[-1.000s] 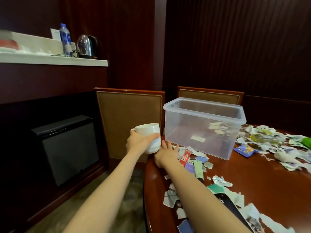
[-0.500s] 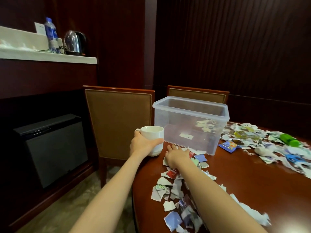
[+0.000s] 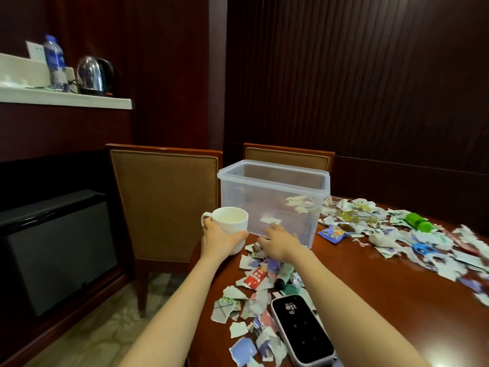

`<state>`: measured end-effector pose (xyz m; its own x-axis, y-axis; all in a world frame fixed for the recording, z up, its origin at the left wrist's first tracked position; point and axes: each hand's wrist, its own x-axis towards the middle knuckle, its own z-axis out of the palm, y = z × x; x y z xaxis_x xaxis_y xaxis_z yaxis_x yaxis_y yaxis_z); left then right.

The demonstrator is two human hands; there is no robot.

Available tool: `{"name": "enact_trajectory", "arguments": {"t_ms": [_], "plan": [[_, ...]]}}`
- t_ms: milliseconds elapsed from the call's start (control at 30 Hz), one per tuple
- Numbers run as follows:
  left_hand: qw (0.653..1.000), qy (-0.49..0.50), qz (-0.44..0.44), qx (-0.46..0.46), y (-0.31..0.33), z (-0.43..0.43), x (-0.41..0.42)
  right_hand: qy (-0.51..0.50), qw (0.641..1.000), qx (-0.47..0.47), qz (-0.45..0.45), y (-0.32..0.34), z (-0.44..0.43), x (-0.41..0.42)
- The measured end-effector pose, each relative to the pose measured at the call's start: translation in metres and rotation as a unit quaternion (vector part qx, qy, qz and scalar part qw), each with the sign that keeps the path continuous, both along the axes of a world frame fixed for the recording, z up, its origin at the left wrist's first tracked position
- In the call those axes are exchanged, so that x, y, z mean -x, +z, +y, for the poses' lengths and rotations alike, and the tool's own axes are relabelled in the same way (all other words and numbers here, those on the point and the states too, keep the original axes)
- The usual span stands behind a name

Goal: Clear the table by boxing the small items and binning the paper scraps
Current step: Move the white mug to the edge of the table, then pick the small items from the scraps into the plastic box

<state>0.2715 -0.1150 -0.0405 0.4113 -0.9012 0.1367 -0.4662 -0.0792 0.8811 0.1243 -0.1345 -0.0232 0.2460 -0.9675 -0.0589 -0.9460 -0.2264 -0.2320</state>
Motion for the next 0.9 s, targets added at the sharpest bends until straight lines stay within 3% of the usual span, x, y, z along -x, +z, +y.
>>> {"name": "enact_trajectory", "arguments": {"t_ms": [400,467,567,700,900], "plan": [[0.987,0.054,-0.038,-0.146,0.014,0.038,0.018,-0.021,0.998,0.053,0.006,0.017,0.034,0.046],[0.98,0.056,-0.103,-0.16,0.01,0.048,0.017,-0.011,0.998,0.054,0.001,0.014,0.042,0.051],[0.969,-0.023,-0.213,-0.125,0.008,0.056,0.021,0.005,0.998,0.055,-0.014,0.009,0.051,0.057],[0.946,-0.158,-0.257,-0.117,0.008,0.062,0.039,0.028,0.998,0.05,-0.017,0.004,0.057,0.06],[0.919,-0.189,-0.315,-0.141,0.003,0.053,0.052,0.063,0.996,0.045,0.039,-0.009,0.064,0.055]]}}
